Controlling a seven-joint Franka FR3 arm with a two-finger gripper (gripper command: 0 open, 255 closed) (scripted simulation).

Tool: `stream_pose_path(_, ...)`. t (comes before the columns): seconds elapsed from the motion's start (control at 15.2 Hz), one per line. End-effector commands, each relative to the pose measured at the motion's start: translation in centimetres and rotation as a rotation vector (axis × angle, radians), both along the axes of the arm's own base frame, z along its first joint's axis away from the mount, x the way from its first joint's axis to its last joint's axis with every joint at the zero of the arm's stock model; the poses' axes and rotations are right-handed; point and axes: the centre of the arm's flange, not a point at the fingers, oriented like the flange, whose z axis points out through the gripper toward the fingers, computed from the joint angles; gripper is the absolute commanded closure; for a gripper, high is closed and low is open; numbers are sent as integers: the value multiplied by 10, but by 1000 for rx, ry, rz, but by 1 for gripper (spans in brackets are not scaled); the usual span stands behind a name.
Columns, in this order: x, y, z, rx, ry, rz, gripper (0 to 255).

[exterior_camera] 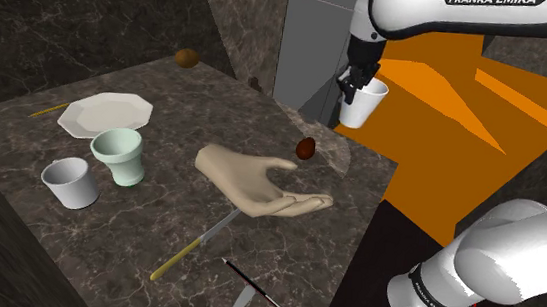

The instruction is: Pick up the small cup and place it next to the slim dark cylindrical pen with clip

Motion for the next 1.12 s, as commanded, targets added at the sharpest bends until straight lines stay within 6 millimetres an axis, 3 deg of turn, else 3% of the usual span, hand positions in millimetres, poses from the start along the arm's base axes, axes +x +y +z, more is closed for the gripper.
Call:
stream_pose_path(0.0, 2, 29, 0, 0, -1, -1, 255)
stream_pose_path(1.06, 28, 238, 1, 0, -1, -1, 255)
